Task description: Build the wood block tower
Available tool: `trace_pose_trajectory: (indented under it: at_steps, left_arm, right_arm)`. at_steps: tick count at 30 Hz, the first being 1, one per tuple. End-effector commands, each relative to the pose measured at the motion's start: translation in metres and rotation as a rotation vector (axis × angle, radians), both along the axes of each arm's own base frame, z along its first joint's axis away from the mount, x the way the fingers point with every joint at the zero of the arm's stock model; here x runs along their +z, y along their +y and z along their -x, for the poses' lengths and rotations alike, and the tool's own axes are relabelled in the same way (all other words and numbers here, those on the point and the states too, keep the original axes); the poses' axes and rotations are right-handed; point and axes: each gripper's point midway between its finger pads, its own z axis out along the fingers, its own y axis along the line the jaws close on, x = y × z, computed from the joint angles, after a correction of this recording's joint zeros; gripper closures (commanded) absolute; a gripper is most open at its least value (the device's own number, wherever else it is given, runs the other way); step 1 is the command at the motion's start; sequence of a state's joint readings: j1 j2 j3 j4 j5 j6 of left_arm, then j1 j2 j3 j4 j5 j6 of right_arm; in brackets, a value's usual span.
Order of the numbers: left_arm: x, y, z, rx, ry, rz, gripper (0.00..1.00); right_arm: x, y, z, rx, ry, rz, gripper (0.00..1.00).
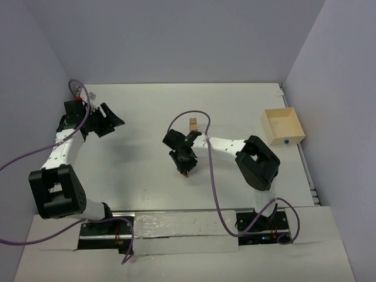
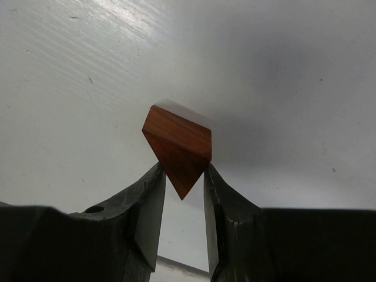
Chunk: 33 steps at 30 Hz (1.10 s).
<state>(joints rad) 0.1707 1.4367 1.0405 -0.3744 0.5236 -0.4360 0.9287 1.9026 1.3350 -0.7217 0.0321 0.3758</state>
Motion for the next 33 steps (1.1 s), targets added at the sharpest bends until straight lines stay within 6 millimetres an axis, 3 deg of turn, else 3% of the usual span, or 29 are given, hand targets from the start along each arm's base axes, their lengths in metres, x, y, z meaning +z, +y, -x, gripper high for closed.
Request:
trace_pose_trajectory:
  at_steps: [1,5,20,25,31,32,33]
  left_arm:
    - [0.021,-0.007,-0.009,-0.053,-0.077,0.008,0.28]
    - [0.023,-0.018,-0.003,-0.099,-0.085,0.058,0.29]
    - [0.028,-0.034,0.008,-0.163,-0.106,0.092,0.29]
    - [0.030,-0.073,0.030,-0.330,-0.106,0.215,0.31]
    - [0.032,-0.123,0.061,-0.545,-0.099,0.268,0.32]
    - [0.032,-0.127,0.063,-0.561,-0.101,0.264,0.32]
    - [0.032,-0.134,0.066,-0.591,-0.103,0.254,0.32]
  right_arm:
    - [0.004,0.005,-0.008,0.023,-0.039,-0.029,0.91]
    - [0.011,0.002,-0.007,0.063,-0.063,-0.049,0.98]
    - [0.033,-0.009,-0.034,0.171,-0.272,-0.031,1.00]
    - [0.047,-0.012,-0.055,0.255,-0.443,-0.032,1.00]
    - [0.095,-0.012,-0.086,0.378,-0.765,-0.042,1.00]
    - [0.088,-0.017,-0.084,0.383,-0.760,-0.024,1.00]
    - [0.097,-0.019,-0.087,0.414,-0.829,-0.020,1.00]
